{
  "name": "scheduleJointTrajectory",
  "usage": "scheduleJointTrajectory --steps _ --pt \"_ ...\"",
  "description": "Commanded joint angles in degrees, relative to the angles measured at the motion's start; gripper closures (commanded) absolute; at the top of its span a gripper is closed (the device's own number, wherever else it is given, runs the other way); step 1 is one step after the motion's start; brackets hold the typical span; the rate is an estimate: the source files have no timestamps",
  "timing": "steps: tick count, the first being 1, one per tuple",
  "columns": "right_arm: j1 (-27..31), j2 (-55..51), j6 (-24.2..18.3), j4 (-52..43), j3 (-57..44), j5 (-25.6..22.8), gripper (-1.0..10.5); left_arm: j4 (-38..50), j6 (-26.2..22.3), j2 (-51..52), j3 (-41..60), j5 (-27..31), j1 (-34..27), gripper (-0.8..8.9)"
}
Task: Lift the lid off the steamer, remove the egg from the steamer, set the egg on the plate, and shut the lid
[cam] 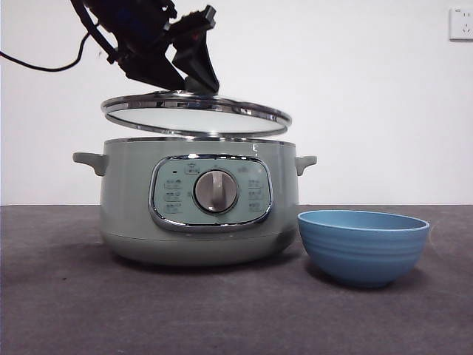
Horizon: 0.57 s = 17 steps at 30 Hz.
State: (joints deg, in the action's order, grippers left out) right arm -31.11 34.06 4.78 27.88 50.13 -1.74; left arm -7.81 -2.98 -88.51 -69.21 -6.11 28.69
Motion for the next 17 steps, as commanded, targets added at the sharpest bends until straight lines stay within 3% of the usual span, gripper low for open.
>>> scheduleJointTrajectory --steps 1,17 --pt "-0.04 0.02 0.59 -0.33 0.09 -0.2 5.4 2.25 -0.02 -0.46 -1.07 -0.17 0.26 8.21" --pt "-0.07 0.0 0.59 -0.31 0.09 -0.13 5.4 0.7 -0.04 -1.66 -1.07 -0.11 0.59 8.21"
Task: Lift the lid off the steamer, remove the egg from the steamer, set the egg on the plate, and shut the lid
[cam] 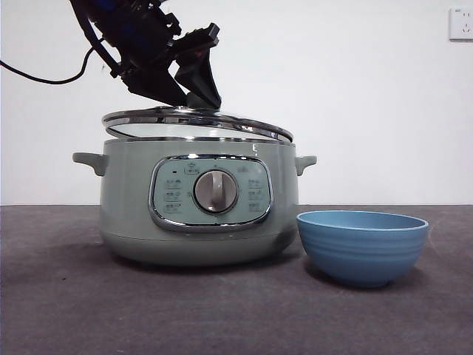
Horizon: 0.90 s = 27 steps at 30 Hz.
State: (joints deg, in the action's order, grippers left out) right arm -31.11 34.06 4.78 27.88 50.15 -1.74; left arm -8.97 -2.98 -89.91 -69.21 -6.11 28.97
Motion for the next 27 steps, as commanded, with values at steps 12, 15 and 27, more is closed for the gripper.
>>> scheduleJointTrajectory --steps 12,15,27 --pt "-0.07 0.0 0.59 -0.31 0.07 -0.09 5.4 0.24 -0.02 -2.51 -1.07 -0.09 0.31 8.21" --pt "-0.07 0.02 0.61 -0.26 0.07 -0.09 5.4 -1.01 -0.07 -2.6 -1.07 0.09 0.28 8.21" --pt "-0.07 0.02 0.59 -0.22 0.07 -0.02 5.4 -2.69 -0.24 -3.3 -1.03 1.6 0.31 8.22"
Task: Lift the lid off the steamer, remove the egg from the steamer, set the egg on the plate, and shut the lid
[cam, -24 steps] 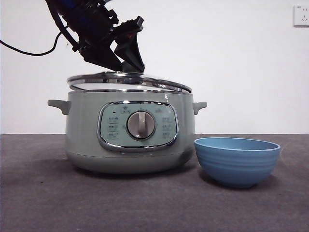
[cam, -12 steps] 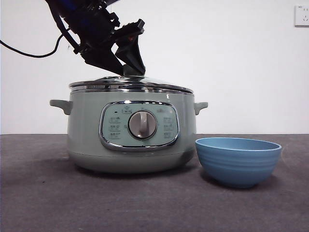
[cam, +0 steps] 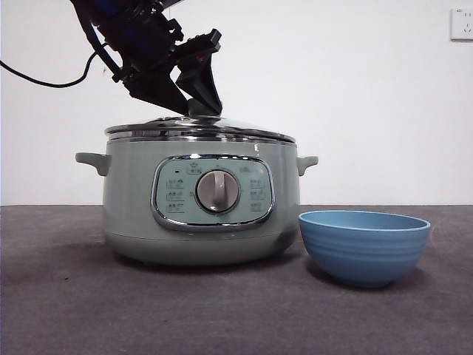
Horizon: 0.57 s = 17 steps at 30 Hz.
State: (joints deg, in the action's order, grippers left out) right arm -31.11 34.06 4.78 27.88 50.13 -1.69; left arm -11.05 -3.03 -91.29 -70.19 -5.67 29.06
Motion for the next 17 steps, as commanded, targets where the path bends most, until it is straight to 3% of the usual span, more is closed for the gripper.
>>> scheduleJointTrajectory --steps 1,17 --pt "-0.07 0.02 0.59 -0.22 0.09 0.11 5.4 -0.81 -0.2 -2.32 -0.04 1.11 0.22 8.22" --pt "-0.07 0.02 0.57 1.14 0.09 0.17 5.4 2.58 -1.73 -3.04 -0.04 2.8 1.53 8.21"
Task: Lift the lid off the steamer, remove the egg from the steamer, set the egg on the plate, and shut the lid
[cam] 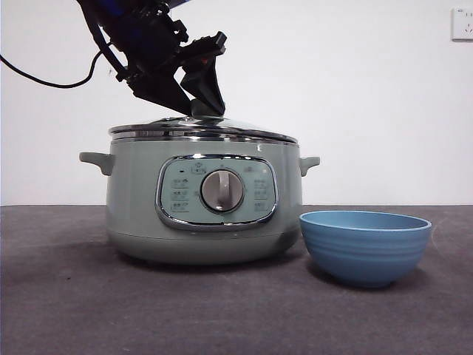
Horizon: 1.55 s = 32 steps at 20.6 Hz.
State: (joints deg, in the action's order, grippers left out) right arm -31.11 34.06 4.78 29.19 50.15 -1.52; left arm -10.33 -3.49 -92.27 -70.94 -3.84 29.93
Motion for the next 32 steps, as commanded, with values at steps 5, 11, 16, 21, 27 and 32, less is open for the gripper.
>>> scheduleJointTrajectory --steps 5,11,16,21,27,32 --pt "-0.07 0.02 0.55 -0.17 0.07 -0.09 5.4 4.52 -1.29 -1.95 0.7 1.03 1.79 8.21" --pt "-0.07 0.02 0.55 -0.2 0.07 -0.09 5.4 3.65 -3.52 -1.95 0.7 2.89 2.64 8.21" --pt "-0.07 0.02 0.52 -0.2 0.07 -0.09 5.4 -3.52 -4.26 -1.95 0.7 3.72 2.05 8.17" --pt "-0.07 0.02 0.5 -0.22 0.07 -0.04 5.4 -6.08 -4.24 -1.95 0.7 3.37 1.73 8.08" --pt "-0.07 0.02 0.52 -0.13 0.07 0.04 5.4 -8.37 -4.02 -1.95 0.7 3.34 1.68 3.97" --pt "-0.07 0.02 0.5 -0.13 0.07 0.04 5.4 -9.11 -4.02 -1.01 0.7 3.52 1.51 3.07"
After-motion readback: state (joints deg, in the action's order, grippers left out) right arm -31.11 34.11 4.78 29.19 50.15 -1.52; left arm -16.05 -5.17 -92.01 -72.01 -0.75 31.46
